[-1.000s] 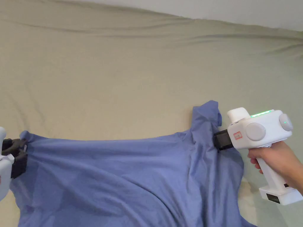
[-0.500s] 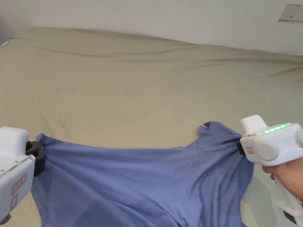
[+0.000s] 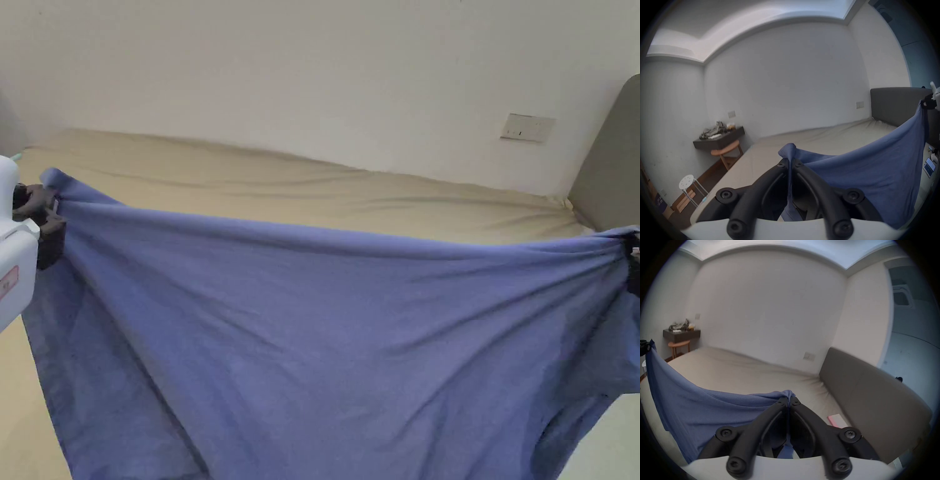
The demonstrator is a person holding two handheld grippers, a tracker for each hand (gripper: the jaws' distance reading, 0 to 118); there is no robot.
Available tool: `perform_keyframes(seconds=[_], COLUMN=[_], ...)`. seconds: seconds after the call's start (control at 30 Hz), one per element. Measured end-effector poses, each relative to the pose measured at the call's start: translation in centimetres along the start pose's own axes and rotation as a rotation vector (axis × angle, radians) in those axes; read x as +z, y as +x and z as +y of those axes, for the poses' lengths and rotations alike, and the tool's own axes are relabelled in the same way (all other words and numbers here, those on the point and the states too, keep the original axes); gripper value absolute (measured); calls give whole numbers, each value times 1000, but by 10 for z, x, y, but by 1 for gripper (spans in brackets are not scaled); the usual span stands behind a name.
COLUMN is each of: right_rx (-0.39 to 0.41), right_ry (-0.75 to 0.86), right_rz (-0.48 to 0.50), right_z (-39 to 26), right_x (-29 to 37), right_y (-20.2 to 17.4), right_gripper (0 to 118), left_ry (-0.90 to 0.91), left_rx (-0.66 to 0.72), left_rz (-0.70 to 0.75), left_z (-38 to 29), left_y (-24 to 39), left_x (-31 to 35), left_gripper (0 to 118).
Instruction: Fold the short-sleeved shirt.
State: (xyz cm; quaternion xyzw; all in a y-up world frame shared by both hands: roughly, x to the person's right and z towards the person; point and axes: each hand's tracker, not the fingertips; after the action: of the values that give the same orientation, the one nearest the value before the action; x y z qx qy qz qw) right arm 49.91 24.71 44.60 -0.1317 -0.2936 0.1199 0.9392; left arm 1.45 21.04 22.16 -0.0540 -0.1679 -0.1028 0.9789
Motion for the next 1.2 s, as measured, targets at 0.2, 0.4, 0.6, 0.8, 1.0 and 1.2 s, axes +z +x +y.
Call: perform_keyframes(seconds=[0.2, 0.4, 0.6, 0.8, 1.0, 1.2], right_rx=[-39, -22, 27, 68, 87, 132], right_ry=[145, 268, 356, 394, 386, 381], right_rz=[-68, -125, -171, -218, -231, -252], right_z=[28, 63, 112, 158, 193, 213], right_x=[69, 107, 120, 104, 55, -6], right_y=[19, 28, 37, 39, 41, 29], right_gripper=[4, 4, 4, 4, 4, 4], left_ry=[142, 244, 330, 364, 329, 293], left_rx=[-23, 6, 9, -19, -26, -54], left_rz=[42, 69, 86, 92, 60, 74], left_z=[40, 80, 122, 158, 185, 205], left_y=[-9, -24, -39, -46, -51, -44], left_x=[53, 86, 100, 81, 31, -34], left_gripper=[1, 1, 1, 1, 1, 1])
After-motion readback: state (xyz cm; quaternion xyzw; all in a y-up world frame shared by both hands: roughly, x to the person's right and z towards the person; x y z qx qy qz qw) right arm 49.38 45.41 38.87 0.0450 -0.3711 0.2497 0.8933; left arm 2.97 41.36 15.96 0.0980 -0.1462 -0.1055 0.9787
